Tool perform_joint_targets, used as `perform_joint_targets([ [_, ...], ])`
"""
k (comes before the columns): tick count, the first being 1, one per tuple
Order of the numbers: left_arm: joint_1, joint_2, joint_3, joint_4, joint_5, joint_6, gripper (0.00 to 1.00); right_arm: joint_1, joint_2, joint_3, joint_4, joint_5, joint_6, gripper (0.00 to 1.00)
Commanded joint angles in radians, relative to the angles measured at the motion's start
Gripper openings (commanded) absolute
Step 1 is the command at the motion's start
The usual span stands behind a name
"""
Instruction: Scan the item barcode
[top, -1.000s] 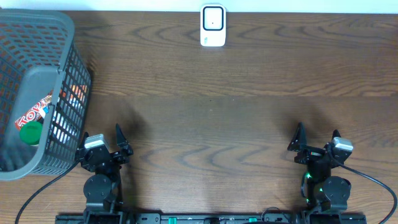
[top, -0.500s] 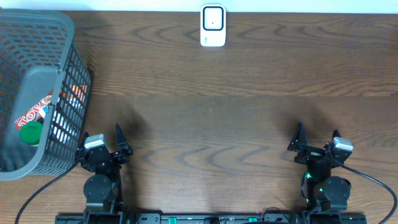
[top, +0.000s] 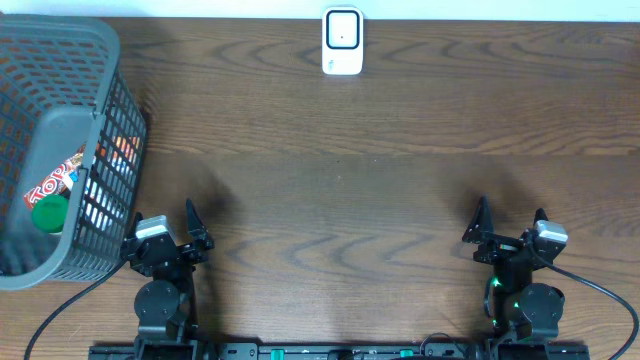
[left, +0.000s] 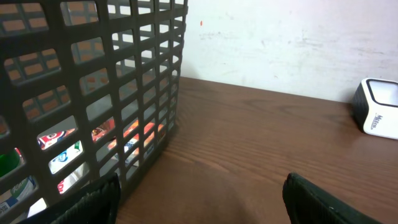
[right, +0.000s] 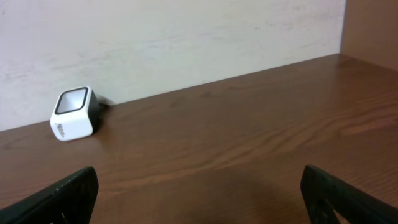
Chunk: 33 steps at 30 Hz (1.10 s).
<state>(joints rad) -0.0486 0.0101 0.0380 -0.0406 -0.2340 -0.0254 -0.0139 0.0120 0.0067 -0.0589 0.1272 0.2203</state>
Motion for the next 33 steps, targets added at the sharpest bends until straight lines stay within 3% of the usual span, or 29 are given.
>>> perform_joint_targets([
  [1, -0.001, -0.005, -0.033, -0.01, 0.003, 0.006, 0.84, -0.005, -0.003, -0.001, -0.004, -0.002, 0.011, 0.99],
  [8, -0.001, -0.005, -0.033, 0.024, 0.021, 0.005, 0.84, -0.005, -0.003, -0.001, -0.004, -0.002, 0.011, 0.99],
  [16, -0.001, -0.002, -0.033, 0.027, 0.575, 0.0, 0.84, -0.005, -0.003, -0.001, -0.004, -0.002, 0.011, 0.99],
  [21, -0.001, 0.029, 0.009, 0.028, 0.71, -0.001, 0.84, -0.005, -0.003, -0.001, -0.004, -0.002, 0.011, 0.99],
  [28, -0.002, 0.201, 0.25, -0.007, 0.743, -0.016, 0.84, -0.005, -0.003, -0.001, -0.004, -0.002, 0.011, 0.99],
  [33, -0.002, 0.495, 0.589, -0.218, 0.827, -0.024, 0.84, -0.005, -0.003, -0.001, -0.004, -0.002, 0.011, 0.99],
])
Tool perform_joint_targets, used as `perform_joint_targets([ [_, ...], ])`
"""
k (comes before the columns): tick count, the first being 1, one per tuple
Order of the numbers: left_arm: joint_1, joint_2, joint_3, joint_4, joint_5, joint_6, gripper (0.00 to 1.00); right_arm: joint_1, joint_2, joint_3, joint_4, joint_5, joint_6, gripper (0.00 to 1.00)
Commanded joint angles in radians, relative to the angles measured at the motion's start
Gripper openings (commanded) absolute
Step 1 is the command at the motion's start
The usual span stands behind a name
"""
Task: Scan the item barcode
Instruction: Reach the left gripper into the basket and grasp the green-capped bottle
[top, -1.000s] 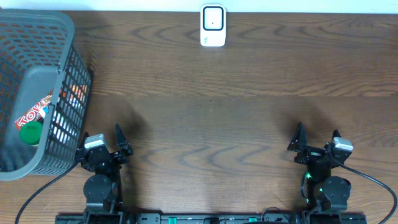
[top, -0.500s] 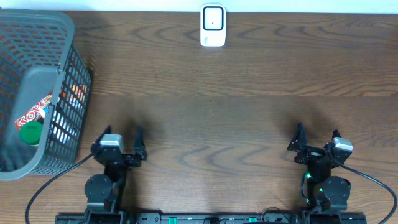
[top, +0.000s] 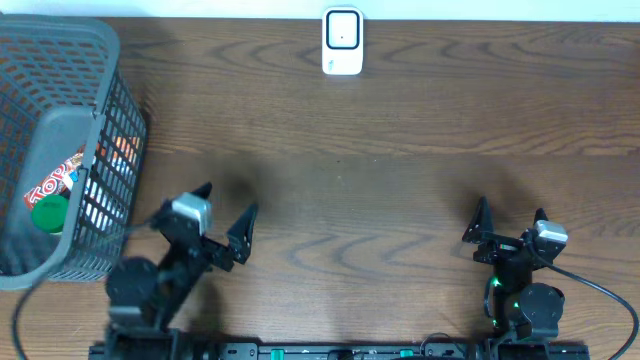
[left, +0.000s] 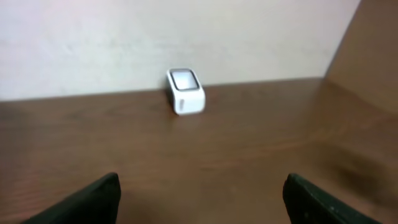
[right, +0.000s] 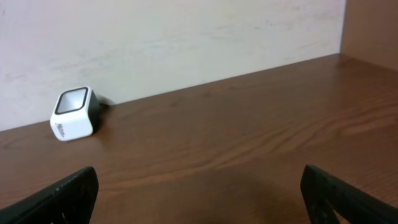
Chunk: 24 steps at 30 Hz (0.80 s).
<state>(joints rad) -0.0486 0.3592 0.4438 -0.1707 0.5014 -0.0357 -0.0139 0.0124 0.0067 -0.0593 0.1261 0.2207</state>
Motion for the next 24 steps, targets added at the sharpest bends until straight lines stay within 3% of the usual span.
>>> perform_joint_targets([
  [1, -0.002, 0.183, 0.233, -0.129, 0.108, -0.014, 0.84, -0.005, -0.003, -0.001, -0.004, -0.001, 0.01, 0.99],
  [6, -0.002, 0.397, 0.501, -0.371, 0.209, -0.014, 0.84, -0.005, -0.003, -0.001, -0.004, -0.001, 0.011, 0.99],
  [13, 0.0, 0.512, 0.571, -0.388, 0.253, -0.081, 0.84, -0.005, -0.003, -0.001, -0.004, -0.001, 0.011, 0.99],
  [18, 0.0, 0.646, 0.857, -0.616, 0.072, -0.081, 0.84, -0.005, -0.003, -0.001, -0.004, -0.001, 0.01, 0.99],
  [24, 0.0, 0.852, 1.344, -0.919, -0.41, -0.092, 0.84, -0.005, -0.003, -0.001, -0.004, -0.001, 0.01, 0.99],
])
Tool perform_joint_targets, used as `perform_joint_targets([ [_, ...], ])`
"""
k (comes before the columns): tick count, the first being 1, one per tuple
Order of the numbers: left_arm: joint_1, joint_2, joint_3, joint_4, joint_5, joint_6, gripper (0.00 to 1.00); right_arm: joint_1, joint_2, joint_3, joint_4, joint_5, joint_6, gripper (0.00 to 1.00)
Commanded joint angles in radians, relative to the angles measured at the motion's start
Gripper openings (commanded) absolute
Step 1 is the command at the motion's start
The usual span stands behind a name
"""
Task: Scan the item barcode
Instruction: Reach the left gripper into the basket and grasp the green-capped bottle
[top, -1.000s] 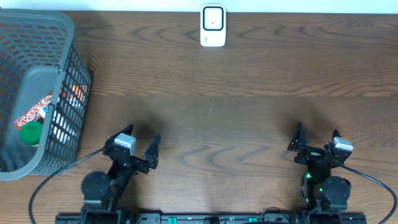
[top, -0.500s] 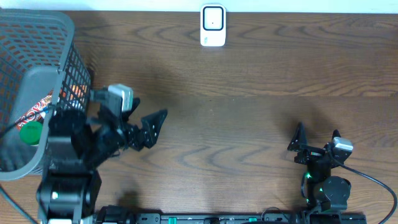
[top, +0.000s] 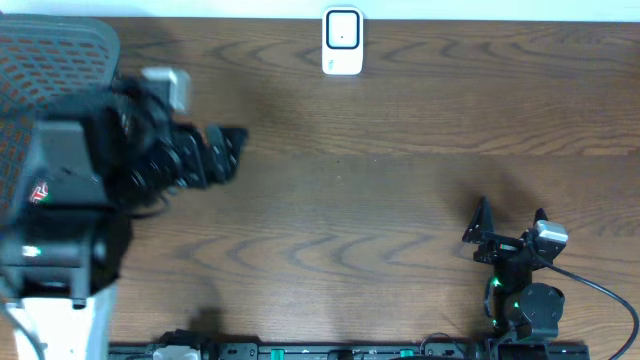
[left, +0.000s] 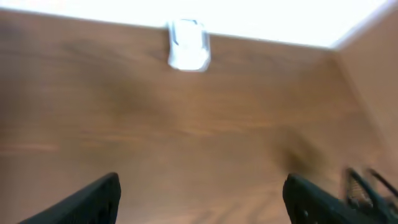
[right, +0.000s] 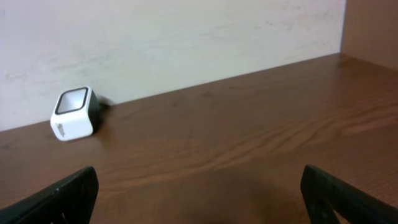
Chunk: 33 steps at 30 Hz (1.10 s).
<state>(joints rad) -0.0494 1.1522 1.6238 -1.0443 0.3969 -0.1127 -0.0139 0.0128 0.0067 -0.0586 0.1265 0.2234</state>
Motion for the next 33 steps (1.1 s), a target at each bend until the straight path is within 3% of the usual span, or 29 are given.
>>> perform_joint_targets([
  [1, 0.003, 0.092, 0.236, -0.085, -0.404, -0.032, 0.84, -0.005, -0.003, -0.001, -0.005, -0.001, 0.008, 0.99],
  [5, 0.09, 0.203, 0.435, -0.217, -0.616, -0.093, 0.84, -0.005, -0.003, -0.001, -0.005, -0.001, 0.008, 0.99],
  [15, 0.559, 0.368, 0.46, -0.314, -0.606, -0.377, 0.84, -0.005, -0.003, -0.001, -0.005, -0.001, 0.008, 0.99],
  [20, 0.718, 0.47, 0.455, -0.336, -0.476, -0.398, 0.84, -0.005, -0.003, -0.001, -0.005, -0.001, 0.008, 0.99],
  [26, 0.779, 0.612, 0.404, -0.397, -0.441, -0.393, 0.84, -0.005, -0.003, -0.001, -0.005, -0.001, 0.008, 0.99],
  [33, 0.784, 0.664, 0.217, -0.297, -0.443, -0.386, 0.84, -0.005, -0.003, -0.001, -0.005, -0.001, 0.008, 0.99],
])
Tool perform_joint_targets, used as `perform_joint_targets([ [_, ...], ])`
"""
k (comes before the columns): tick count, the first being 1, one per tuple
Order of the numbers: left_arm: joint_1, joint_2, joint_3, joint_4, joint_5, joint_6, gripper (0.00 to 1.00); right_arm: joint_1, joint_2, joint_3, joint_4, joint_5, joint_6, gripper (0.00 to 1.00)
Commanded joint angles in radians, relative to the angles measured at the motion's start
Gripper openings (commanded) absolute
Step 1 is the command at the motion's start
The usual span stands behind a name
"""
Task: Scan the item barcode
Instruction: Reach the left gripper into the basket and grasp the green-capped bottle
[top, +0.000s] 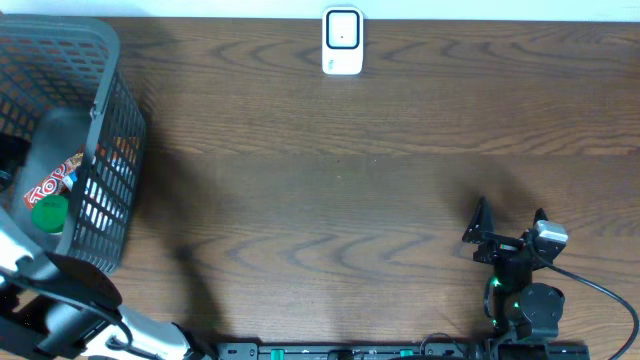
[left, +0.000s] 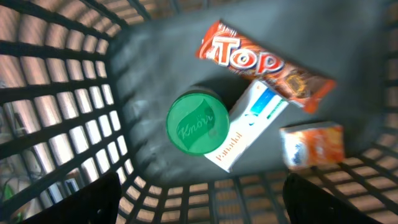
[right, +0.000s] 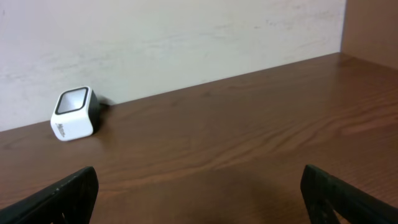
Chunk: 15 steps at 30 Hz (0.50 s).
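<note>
The left wrist view looks straight down into the grey mesh basket (left: 56, 112). On its floor lie a red "Top" chocolate bar (left: 264, 62), a green Knorr lid (left: 198, 127), a white and blue Panadol box (left: 252, 127) and a small orange carton (left: 311, 146). My left gripper (left: 199, 208) hangs open above them, holding nothing; the overhead view barely shows it. The white scanner (top: 342, 40) stands at the table's far edge, and shows again (right: 73, 114) in the right wrist view. Near the front edge, my right gripper (top: 508, 235) rests open and empty.
The basket (top: 110, 60) fills the table's left side, its tall walls all around the items. My left arm (top: 60, 300) rises from the front left corner. A white wall runs behind the scanner.
My left gripper was over the table beside the basket, its camera on the scanner. Now it is over the basket, looking down at the items. The right arm has not moved.
Both grippers first rested open at the front edge, the left one next to the basket. The left one was then turned toward the scanner, then raised high near the basket's right wall, and now hangs open over the basket. The right one stayed still throughout.
</note>
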<state>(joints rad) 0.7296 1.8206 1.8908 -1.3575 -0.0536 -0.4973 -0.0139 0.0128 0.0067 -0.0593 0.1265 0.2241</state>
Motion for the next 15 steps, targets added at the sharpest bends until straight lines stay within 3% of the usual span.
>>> perform_joint_targets([
  [1, 0.005, -0.005, -0.076, 0.034, 0.002, -0.002, 0.84, -0.005, -0.003, -0.001, -0.004, -0.001, 0.007, 0.99],
  [15, 0.005, -0.005, -0.329, 0.261, -0.036, 0.017, 0.84, -0.005, -0.003, -0.001, -0.004, -0.001, 0.007, 0.99],
])
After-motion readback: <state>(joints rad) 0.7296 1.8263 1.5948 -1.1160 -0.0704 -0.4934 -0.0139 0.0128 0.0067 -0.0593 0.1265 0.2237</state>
